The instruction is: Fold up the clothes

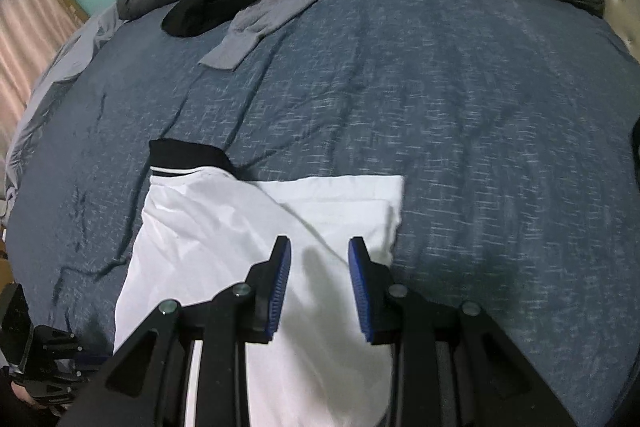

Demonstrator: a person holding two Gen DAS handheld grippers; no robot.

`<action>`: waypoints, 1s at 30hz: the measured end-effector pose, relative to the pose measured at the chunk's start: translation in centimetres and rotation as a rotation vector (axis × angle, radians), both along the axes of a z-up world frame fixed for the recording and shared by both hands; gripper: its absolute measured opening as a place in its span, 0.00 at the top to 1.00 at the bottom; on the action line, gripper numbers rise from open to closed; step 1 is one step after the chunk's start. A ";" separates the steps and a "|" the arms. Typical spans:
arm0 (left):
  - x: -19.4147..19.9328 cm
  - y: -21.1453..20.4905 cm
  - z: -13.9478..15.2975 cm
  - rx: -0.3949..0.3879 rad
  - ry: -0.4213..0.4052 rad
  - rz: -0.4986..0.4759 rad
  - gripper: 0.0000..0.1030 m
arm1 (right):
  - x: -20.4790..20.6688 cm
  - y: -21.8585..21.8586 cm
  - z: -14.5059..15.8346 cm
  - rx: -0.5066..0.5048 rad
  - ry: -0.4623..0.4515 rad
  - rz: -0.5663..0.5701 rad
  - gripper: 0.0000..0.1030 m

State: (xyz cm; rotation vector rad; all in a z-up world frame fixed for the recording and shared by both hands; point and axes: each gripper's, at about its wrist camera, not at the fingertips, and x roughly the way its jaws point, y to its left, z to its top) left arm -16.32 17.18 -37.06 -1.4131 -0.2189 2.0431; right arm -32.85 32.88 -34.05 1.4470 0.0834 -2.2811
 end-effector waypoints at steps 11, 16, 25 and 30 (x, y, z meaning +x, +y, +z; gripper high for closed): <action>-0.3 0.1 -0.3 -0.010 0.000 -0.009 0.86 | -0.4 -1.3 -0.7 0.031 0.027 0.049 0.99; -0.5 0.0 -0.4 -0.009 -0.002 -0.011 0.86 | -1.0 -0.5 -0.1 0.034 0.054 0.010 1.00; -0.7 -0.2 -0.6 -0.009 -0.010 -0.014 0.86 | -2.4 -0.5 -1.1 0.078 0.072 -0.073 1.00; -0.9 -0.3 -0.7 -0.009 -0.013 -0.014 0.86 | -2.5 -1.3 -2.0 0.058 0.044 -0.044 0.99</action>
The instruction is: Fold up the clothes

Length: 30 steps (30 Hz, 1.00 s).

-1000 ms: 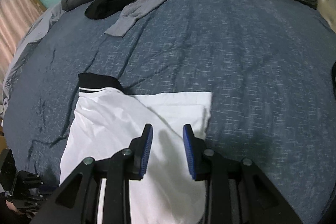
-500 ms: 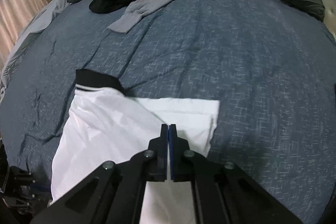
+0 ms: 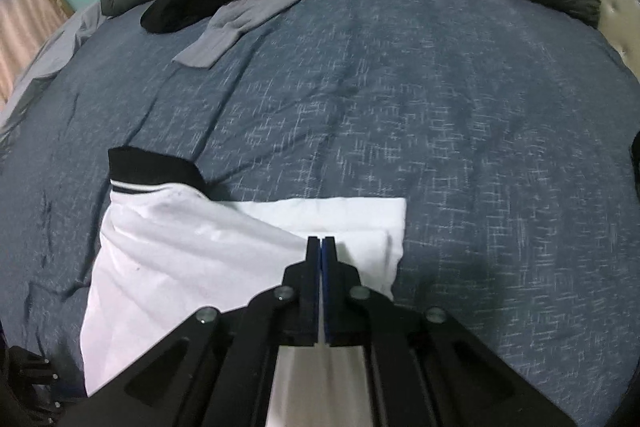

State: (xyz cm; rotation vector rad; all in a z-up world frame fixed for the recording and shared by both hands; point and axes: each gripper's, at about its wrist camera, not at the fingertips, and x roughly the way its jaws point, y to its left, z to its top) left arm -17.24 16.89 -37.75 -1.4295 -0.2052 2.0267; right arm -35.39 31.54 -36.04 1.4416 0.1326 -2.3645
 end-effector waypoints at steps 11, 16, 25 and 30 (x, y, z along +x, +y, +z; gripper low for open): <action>0.0 -0.5 0.0 0.000 0.000 -0.001 0.86 | 0.4 -5.2 5.7 -0.096 0.089 0.158 0.57; -0.1 -0.7 0.0 0.001 -0.002 -0.002 0.86 | 1.3 -11.1 5.4 0.011 0.079 0.290 0.56; -0.1 -1.3 -0.1 0.005 -0.008 -0.007 0.86 | 0.0 -16.1 2.7 0.214 0.068 0.315 0.56; -0.2 -1.7 -0.2 0.011 -0.015 -0.007 0.86 | -0.8 -17.3 1.9 0.238 0.070 0.348 0.88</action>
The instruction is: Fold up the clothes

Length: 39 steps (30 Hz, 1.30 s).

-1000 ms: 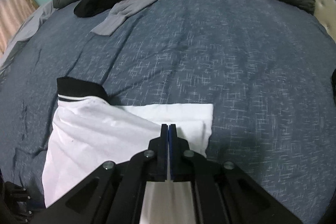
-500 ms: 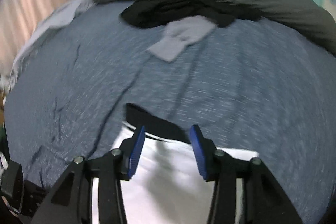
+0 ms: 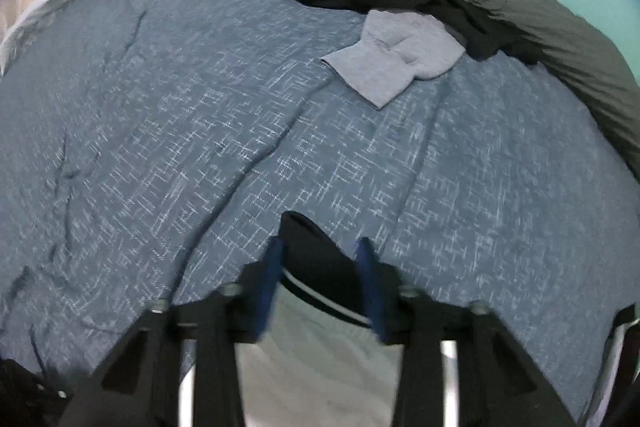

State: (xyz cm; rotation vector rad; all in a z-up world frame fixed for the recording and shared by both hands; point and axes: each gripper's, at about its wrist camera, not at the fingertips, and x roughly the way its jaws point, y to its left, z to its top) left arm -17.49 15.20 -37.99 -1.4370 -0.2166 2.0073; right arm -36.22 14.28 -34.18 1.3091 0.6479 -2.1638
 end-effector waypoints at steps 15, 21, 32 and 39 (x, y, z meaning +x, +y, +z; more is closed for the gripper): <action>0.5 -1.1 -0.1 -0.001 -0.007 -0.006 0.86 | -4.4 2.3 -0.4 -0.248 -0.158 -0.220 0.92; 0.7 -1.6 0.1 -0.005 -0.004 -0.008 0.85 | -4.6 5.6 2.5 -0.410 -0.153 -0.242 0.56; 2.0 -2.8 0.3 -0.011 -0.001 -0.008 0.85 | -1.8 16.7 3.5 -0.361 -0.113 -0.287 0.56; 2.7 -3.7 0.4 -0.015 -0.003 -0.009 0.85 | 0.0 17.4 0.2 -0.290 -0.143 -0.227 0.63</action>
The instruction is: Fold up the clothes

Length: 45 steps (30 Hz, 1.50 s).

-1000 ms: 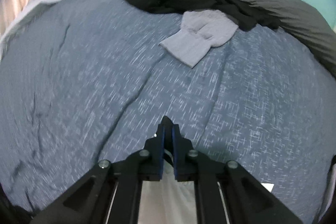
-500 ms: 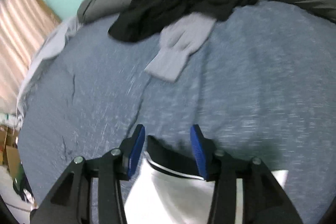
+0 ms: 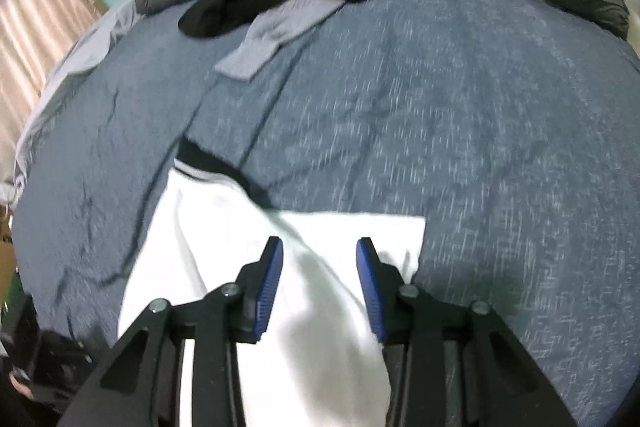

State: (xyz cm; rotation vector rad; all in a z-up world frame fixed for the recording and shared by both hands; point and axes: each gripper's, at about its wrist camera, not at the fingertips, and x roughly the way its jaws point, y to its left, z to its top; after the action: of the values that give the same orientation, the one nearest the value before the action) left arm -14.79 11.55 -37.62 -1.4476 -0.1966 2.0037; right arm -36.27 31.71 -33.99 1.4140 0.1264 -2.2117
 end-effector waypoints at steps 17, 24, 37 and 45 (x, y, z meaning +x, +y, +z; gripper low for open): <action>2.9 -2.8 0.5 0.005 -0.002 -0.001 0.85 | 0.4 1.9 -1.1 0.044 0.038 -0.048 0.99; -0.9 2.7 -1.7 0.004 -0.004 -0.001 0.85 | 0.1 2.2 -2.1 0.067 0.026 -0.108 0.99; -6.4 10.4 -3.8 -0.003 -0.001 -0.001 0.85 | 2.5 7.6 -1.2 -0.124 -0.001 -0.219 0.70; -5.0 9.8 -2.4 -0.009 0.003 0.003 0.85 | 5.3 8.1 -2.7 -0.109 -0.058 -0.173 0.94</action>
State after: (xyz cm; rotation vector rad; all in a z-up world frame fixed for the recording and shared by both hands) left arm -19.79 21.32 -40.03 -1.4508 -0.1886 2.0112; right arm -30.95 39.82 -36.69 1.4760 -0.1397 -2.2747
